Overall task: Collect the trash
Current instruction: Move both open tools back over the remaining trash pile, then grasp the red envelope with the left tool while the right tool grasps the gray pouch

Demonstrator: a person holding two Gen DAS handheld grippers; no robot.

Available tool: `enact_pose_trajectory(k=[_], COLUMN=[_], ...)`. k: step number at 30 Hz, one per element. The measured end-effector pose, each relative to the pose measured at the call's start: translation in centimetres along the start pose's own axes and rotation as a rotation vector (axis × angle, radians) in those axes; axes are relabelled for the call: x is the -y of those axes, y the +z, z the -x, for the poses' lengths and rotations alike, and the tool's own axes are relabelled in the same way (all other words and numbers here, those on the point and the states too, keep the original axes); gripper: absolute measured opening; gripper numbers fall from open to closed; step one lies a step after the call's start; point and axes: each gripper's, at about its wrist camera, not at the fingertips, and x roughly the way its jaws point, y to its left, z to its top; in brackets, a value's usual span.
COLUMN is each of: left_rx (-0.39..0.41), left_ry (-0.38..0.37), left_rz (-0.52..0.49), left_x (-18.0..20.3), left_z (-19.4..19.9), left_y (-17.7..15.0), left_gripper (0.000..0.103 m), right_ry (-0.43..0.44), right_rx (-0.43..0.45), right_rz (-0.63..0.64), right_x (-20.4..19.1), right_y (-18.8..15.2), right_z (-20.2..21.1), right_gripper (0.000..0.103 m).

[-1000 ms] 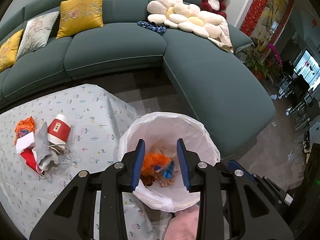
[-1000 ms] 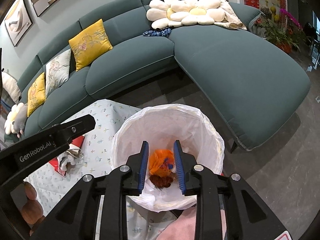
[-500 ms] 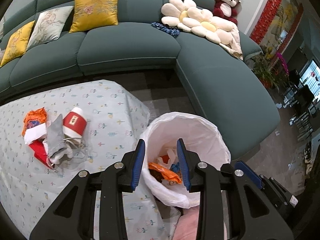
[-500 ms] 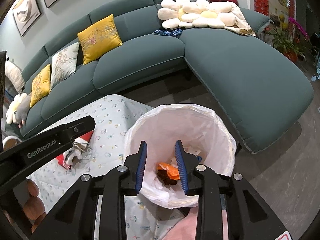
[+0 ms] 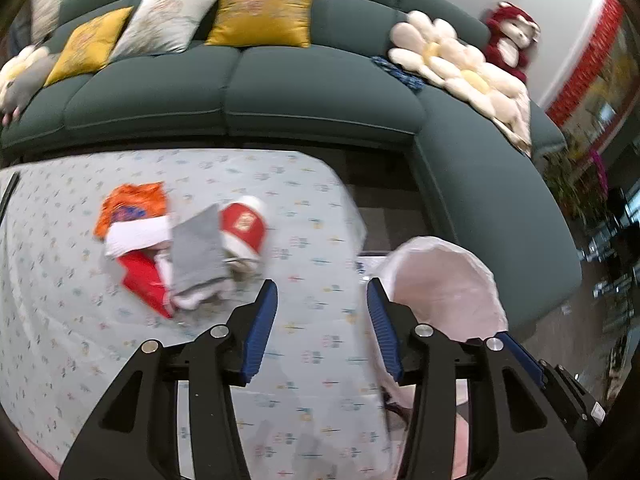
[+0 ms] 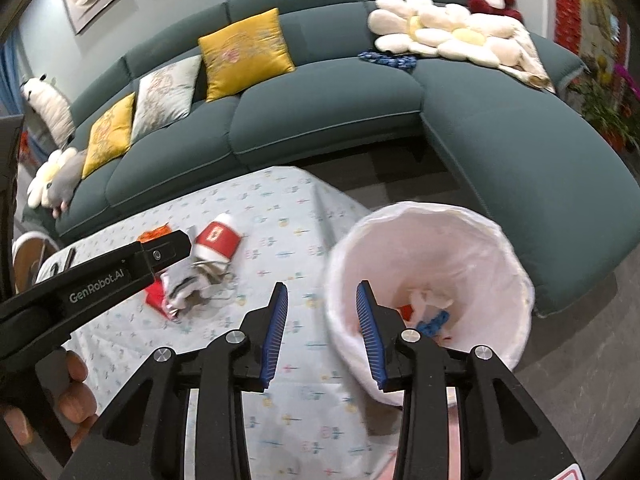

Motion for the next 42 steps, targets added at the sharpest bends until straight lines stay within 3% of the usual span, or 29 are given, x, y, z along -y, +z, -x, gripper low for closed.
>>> enact_pose_trajectory(k=[18, 23, 34, 37, 42], left_rx=[-0.060, -0.108, -0.204, -0.230, -0.264], left_ry=[0.120, 0.111, 0.050, 0.045, 0.012], left_rz=[0.257, 0.344, 0.485, 0.499, 0.528], left_x=[-15.1, -18.2, -21.1, -21.6, -22.2], left_z=[-1.4, -3.6, -9.2, -10.4, -11.7], left_y=[-1.1, -1.1, 0.6, 0.9, 0.4], left_gripper=[0.052, 0.052, 0.051, 0.046, 0.021], right_ry=[0.076, 0.082, 0.077, 0.075, 0.072], right_rx=[-0.098, -0.138, -0.225, -0.241, -0.268], right_rz=[0.134, 0.150, 0.124, 0.129, 0.149], right_x=[-11.2, -13.2, -15.8, -16.5, -17.6], right_y=[-0.9, -0.7, 1.2, 1.5, 1.4], right_z=[-5.2, -7.9, -15.0, -16.5, -18.5], right_gripper=[0.035, 0.035, 0.035, 0.035, 0.035])
